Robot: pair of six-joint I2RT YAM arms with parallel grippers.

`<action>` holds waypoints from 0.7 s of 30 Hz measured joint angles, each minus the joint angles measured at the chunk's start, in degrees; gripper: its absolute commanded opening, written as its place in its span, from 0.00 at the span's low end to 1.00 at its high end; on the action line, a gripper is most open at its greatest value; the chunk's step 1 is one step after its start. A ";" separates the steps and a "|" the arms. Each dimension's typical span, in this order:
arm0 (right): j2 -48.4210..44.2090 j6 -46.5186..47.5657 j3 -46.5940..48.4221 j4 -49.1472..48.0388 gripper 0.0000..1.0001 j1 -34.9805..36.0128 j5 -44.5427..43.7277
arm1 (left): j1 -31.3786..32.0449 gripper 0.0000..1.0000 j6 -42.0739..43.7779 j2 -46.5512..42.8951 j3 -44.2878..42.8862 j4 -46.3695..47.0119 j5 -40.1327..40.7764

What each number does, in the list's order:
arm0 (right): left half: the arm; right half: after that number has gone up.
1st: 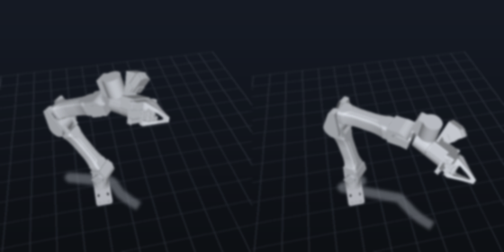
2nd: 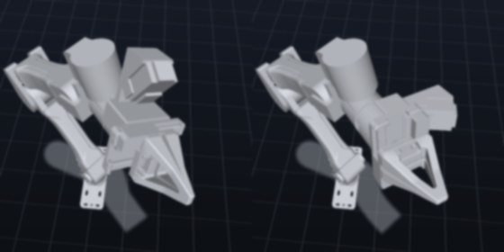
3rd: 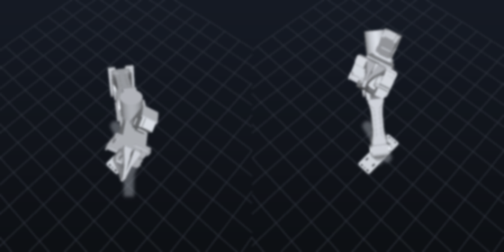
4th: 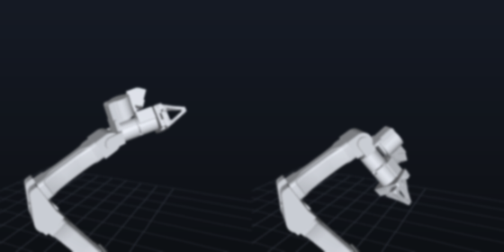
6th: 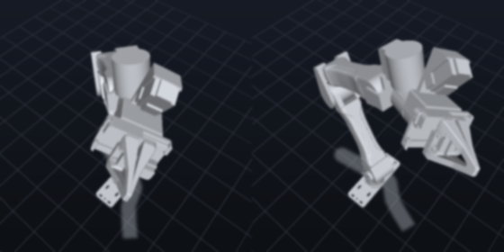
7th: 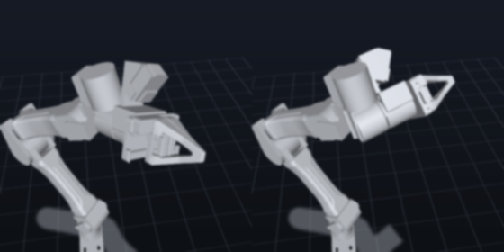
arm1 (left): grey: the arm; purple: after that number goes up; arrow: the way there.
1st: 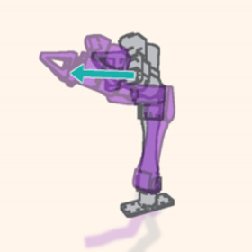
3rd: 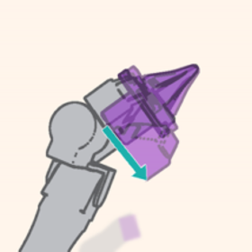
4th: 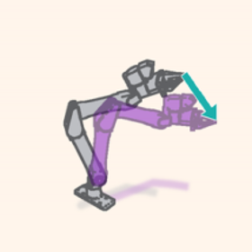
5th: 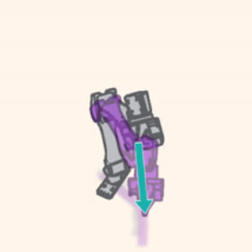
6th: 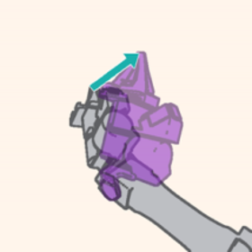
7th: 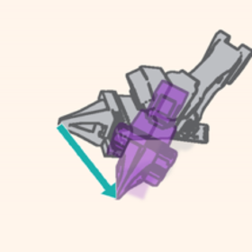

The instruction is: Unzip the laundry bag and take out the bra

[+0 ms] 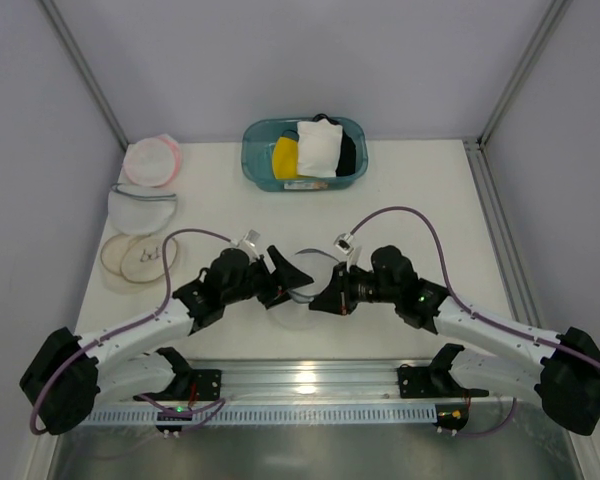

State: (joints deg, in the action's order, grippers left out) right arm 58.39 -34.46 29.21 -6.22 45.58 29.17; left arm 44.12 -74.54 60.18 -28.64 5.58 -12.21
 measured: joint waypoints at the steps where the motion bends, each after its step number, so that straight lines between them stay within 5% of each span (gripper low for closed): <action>1: 0.00 -0.02 -0.02 -0.24 0.04 0.00 0.15 | 0.17 0.67 -0.33 0.98 0.00 0.74 0.00; 9: -0.28 0.22 -0.17 0.61 0.04 0.00 -0.11 | 0.50 0.05 -1.75 5.81 0.00 5.64 -0.42; 21: -1.64 5.53 4.50 17.75 0.04 0.13 -10.84 | 0.90 0.00 -1.27 6.12 -0.04 5.81 1.79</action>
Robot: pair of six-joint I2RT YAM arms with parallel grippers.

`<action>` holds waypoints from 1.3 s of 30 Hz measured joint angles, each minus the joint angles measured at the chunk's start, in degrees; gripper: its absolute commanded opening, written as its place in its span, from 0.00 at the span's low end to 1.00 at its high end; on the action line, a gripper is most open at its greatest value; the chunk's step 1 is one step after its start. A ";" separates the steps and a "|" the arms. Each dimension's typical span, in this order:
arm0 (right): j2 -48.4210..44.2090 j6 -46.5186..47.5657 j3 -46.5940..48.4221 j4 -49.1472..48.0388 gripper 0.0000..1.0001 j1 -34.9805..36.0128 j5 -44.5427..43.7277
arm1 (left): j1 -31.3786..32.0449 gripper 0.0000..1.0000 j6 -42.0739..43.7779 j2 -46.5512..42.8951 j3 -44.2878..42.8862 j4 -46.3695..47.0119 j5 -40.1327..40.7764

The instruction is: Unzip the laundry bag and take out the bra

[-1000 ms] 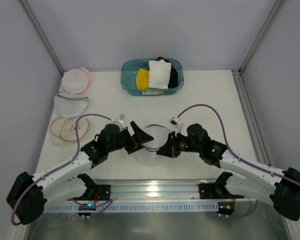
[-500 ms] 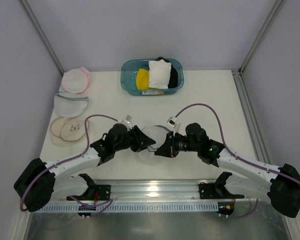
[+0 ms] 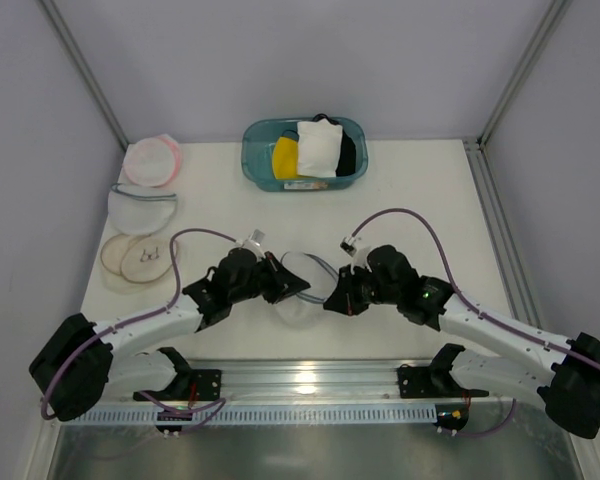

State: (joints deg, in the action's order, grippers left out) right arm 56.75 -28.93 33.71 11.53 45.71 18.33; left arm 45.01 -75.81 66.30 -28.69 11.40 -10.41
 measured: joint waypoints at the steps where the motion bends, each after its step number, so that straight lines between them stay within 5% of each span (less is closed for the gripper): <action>1: 0.02 0.24 0.15 1.44 0.04 0.00 -0.83 | 0.00 0.00 0.00 0.20 -0.02 -0.02 0.15; 5: 0.17 0.46 0.20 6.14 0.04 0.20 -5.11 | 0.00 0.00 0.07 0.72 -0.02 -0.15 0.39; 7: 0.24 0.50 0.22 7.87 0.04 0.20 -7.10 | 0.00 0.11 0.22 0.72 -0.13 -0.42 0.39; 12: 0.24 1.01 0.96 12.22 0.04 0.28 -13.42 | -0.13 0.78 1.42 0.66 -0.22 -0.66 0.79; 15: 0.31 1.66 1.46 15.50 0.04 0.24 -17.73 | -0.26 0.93 1.51 0.02 -0.22 -0.92 1.55; 22: 2.54 1.86 4.79 21.59 0.09 0.24 -30.47 | -0.28 0.99 2.54 -4.09 -0.22 -3.54 3.48; 24: 3.04 1.18 6.12 23.96 0.41 0.24 -35.28 | -0.28 0.99 2.93 -5.88 -0.22 -5.20 4.46; 29: 2.03 -0.57 8.57 27.93 0.95 0.20 -44.24 | -0.31 0.99 4.24 -12.11 -0.22 -10.91 7.28; 39: -7.89 3.76 12.09 27.47 0.99 2.82 -38.10 | -0.42 0.99 5.64 -22.73 -0.22 -20.70 12.52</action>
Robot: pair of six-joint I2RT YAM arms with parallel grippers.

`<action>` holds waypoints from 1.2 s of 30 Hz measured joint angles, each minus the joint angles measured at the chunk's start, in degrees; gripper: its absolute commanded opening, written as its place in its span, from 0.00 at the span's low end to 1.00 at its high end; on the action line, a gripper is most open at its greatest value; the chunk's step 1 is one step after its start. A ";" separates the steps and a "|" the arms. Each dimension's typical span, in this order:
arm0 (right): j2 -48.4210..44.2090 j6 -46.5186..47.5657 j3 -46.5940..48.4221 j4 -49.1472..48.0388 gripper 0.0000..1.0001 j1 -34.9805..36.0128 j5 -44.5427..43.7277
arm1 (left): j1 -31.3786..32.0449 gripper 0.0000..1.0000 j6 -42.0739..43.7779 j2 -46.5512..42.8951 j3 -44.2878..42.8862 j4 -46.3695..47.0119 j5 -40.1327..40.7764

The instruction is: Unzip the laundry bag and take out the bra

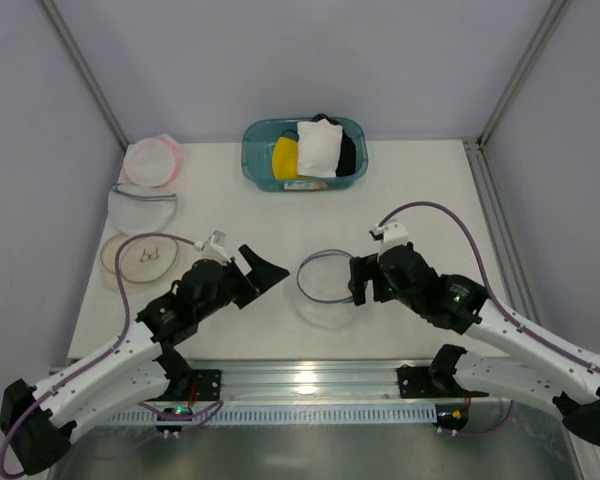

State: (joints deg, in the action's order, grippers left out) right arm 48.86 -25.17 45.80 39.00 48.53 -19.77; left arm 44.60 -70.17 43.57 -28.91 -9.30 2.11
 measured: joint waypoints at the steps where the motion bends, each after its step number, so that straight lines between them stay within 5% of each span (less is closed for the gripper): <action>1: 0.07 0.44 0.20 -0.37 0.99 1.42 0.83 | 0.00 0.99 0.11 -0.92 0.00 -0.92 0.42; 10: 16.57 4.22 7.78 0.55 0.99 20.87 -3.30 | 0.00 1.00 0.15 -6.95 0.00 -6.73 2.80; 18: 25.09 8.13 11.65 2.93 0.98 24.98 -9.40 | 0.00 0.99 0.13 -11.19 0.57 -9.09 3.69; 25: 29.97 10.16 13.03 3.02 0.68 24.90 -13.31 | 0.00 0.99 0.15 -13.73 0.76 -11.06 4.37; 26: 30.69 10.40 13.16 2.91 0.53 24.90 -13.68 | 0.00 0.99 0.13 -14.03 0.76 -11.26 4.44; 28: 31.93 10.82 13.33 2.67 0.38 24.92 -14.23 | 0.00 0.99 0.15 -14.62 0.76 -11.76 4.66; 36: 30.21 11.08 14.64 1.68 0.29 24.90 -14.56 | 0.00 0.99 0.11 -15.91 1.53 -12.39 4.81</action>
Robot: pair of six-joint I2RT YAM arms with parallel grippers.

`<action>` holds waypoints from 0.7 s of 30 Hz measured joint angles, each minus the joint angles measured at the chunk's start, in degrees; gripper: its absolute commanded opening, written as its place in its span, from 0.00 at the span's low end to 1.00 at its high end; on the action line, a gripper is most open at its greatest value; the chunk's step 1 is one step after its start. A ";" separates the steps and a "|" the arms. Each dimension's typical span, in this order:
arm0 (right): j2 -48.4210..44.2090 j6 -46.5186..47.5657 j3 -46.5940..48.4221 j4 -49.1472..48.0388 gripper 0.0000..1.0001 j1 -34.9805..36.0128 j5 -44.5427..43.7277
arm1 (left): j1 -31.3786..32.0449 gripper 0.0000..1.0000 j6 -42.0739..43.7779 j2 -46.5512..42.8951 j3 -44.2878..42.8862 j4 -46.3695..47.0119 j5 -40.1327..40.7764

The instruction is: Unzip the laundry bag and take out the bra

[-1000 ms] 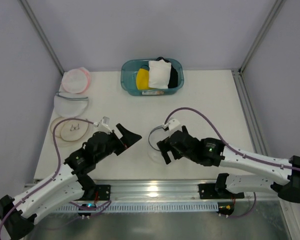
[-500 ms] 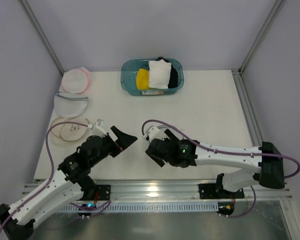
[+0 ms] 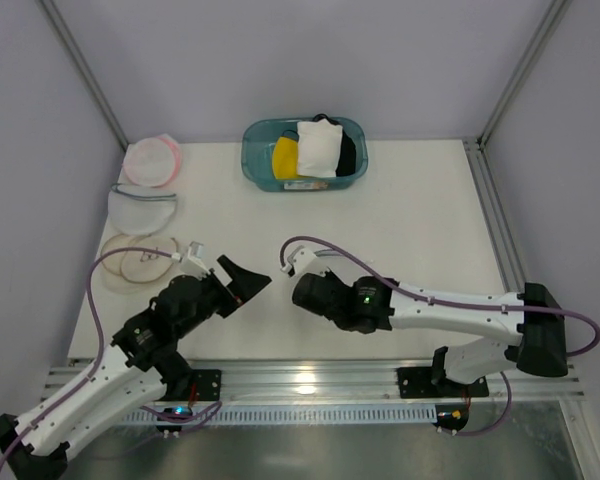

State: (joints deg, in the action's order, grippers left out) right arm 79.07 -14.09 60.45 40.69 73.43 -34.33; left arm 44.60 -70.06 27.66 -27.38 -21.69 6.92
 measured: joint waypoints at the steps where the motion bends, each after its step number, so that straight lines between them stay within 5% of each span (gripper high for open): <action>1: -1.20 0.02 0.00 -0.17 0.29 0.00 0.39 | 0.00 0.99 0.00 0.07 0.20 0.00 -0.04; 3: -4.04 0.00 -0.02 -0.66 0.27 0.00 1.55 | 0.00 0.99 0.00 0.37 0.44 0.09 -0.07; 7: -9.38 -0.87 -0.02 -1.62 0.04 0.00 2.38 | 0.00 1.00 0.00 2.25 0.74 1.20 -0.76; 14: -10.32 -7.56 0.33 1.62 0.04 -0.66 -4.52 | 0.00 0.99 0.04 11.23 0.98 9.25 -4.11; 21: -13.94 -15.56 -1.42 2.99 0.04 -1.33 -10.25 | 0.00 0.93 3.08 31.12 -3.69 20.20 -9.42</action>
State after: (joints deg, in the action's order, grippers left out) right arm 65.12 -29.65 59.02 43.68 72.10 -44.58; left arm 44.60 -66.98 58.78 -31.07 -1.50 -2.50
